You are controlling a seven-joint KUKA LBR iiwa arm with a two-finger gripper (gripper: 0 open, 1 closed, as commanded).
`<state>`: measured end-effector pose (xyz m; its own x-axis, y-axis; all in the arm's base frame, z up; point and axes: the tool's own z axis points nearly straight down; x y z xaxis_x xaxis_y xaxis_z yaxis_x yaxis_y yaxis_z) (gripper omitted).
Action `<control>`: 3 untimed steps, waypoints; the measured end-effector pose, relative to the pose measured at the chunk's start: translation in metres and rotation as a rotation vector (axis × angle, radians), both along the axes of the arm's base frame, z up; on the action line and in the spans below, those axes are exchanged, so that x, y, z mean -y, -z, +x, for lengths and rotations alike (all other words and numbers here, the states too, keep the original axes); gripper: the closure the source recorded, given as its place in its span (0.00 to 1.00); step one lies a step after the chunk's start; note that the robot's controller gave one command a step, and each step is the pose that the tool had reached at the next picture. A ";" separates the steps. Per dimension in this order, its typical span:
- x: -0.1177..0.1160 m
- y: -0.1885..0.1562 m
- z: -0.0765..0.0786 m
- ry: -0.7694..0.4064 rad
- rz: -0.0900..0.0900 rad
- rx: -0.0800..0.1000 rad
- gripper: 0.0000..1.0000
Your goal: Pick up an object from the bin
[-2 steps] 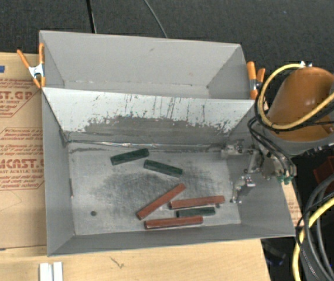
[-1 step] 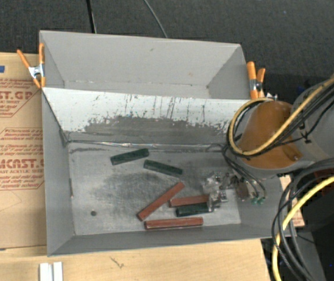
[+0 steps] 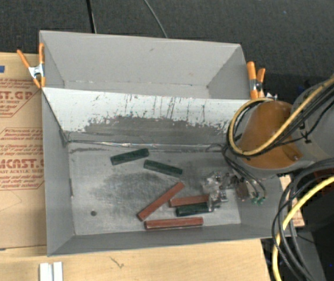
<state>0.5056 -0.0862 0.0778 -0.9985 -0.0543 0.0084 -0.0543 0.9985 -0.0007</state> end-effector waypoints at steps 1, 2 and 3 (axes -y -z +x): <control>-0.001 -0.159 0.001 0.020 0.000 0.013 1.00; -0.002 -0.158 0.001 0.020 0.000 0.011 0.00; -0.002 -0.158 0.001 0.020 0.000 0.011 0.00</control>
Offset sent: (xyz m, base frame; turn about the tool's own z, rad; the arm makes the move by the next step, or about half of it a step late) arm 0.0000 0.0000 0.0000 0.0000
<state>0.5063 -0.0846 0.2360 -0.9994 -0.0342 -0.0023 -0.0342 0.9994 -0.0008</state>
